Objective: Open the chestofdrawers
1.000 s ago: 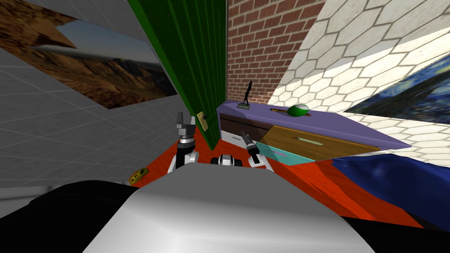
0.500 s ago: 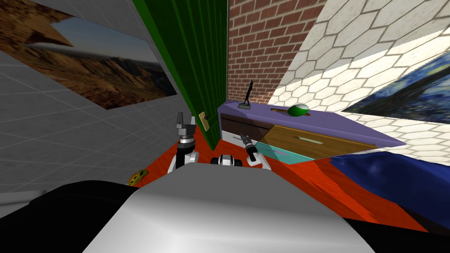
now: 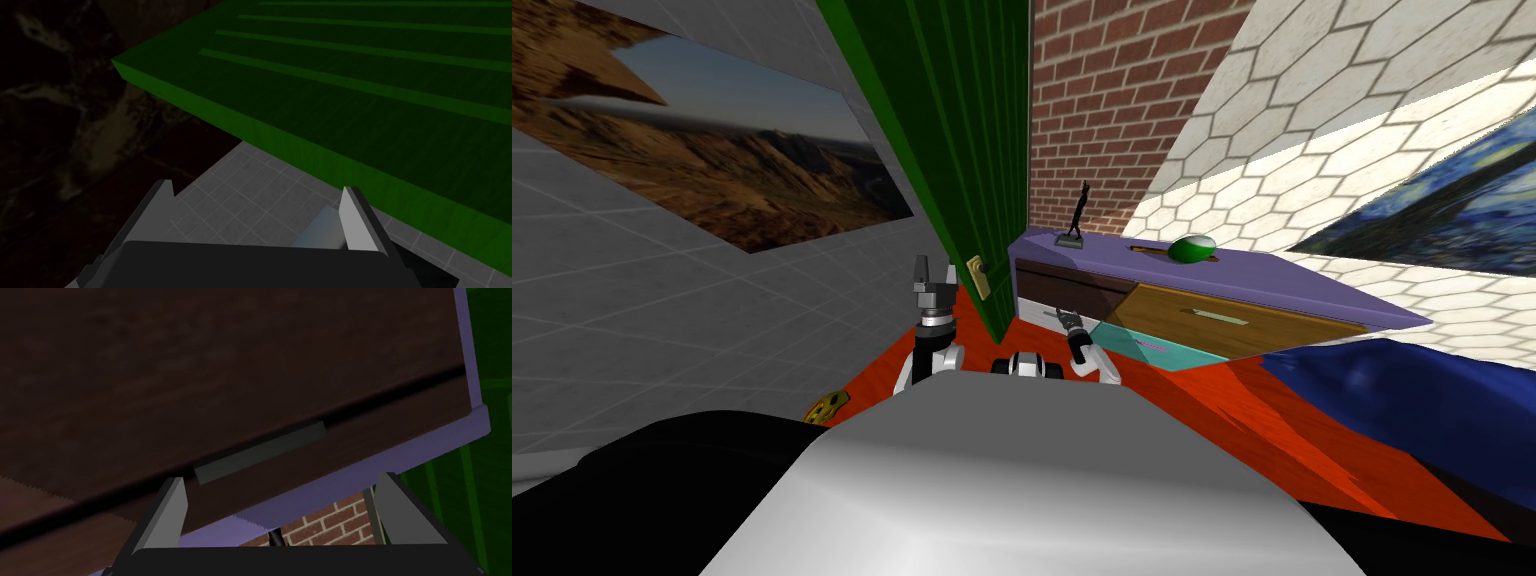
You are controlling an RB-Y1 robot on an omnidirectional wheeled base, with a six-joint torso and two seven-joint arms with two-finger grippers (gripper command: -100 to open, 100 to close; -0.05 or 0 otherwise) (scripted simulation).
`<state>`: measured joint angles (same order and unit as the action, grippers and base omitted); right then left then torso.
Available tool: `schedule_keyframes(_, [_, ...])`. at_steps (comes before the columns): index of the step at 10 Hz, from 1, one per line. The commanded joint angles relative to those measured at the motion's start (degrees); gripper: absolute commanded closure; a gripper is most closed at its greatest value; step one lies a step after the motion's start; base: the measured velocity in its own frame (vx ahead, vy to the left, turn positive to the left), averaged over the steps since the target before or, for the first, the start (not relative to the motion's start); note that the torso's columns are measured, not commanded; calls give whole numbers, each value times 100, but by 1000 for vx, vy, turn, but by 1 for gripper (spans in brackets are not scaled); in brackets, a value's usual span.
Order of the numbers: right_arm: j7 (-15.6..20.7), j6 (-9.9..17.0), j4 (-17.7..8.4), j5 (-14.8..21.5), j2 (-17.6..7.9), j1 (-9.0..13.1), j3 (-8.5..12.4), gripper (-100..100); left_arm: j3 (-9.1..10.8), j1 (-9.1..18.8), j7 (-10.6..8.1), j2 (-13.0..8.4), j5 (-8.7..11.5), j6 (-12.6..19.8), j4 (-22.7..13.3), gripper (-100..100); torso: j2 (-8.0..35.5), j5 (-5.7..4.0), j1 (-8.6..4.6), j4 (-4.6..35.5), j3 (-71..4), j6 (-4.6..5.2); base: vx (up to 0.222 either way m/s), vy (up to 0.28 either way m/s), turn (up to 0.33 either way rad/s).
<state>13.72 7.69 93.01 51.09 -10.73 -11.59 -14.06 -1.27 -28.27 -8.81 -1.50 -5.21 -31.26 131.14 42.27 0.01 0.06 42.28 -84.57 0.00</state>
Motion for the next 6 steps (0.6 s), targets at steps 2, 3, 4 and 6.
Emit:
schedule_keyframes(2, [222,388,-362,624,-34,216,-105,-100,0,0,0,0,0,0,0,0,-4,-2,-6,-1,-2,0,20,56,-25])
schedule_keyframes(3, [369,613,-597,819,-53,366,-182,-100,0,0,0,0,0,0,0,0,1,-2,-11,0,0,0,12,50,-26])
schedule_keyframes(4, [369,625,-597,973,-53,366,-182,-100,0,0,0,0,0,0,0,0,2,-2,-8,1,1,0,16,45,-14])
schedule_keyframes(6, [518,854,-827,1308,-77,517,-258,-100,0,0,0,0,0,0,0,0,-1,-1,-3,0,-1,0,24,51,-16])
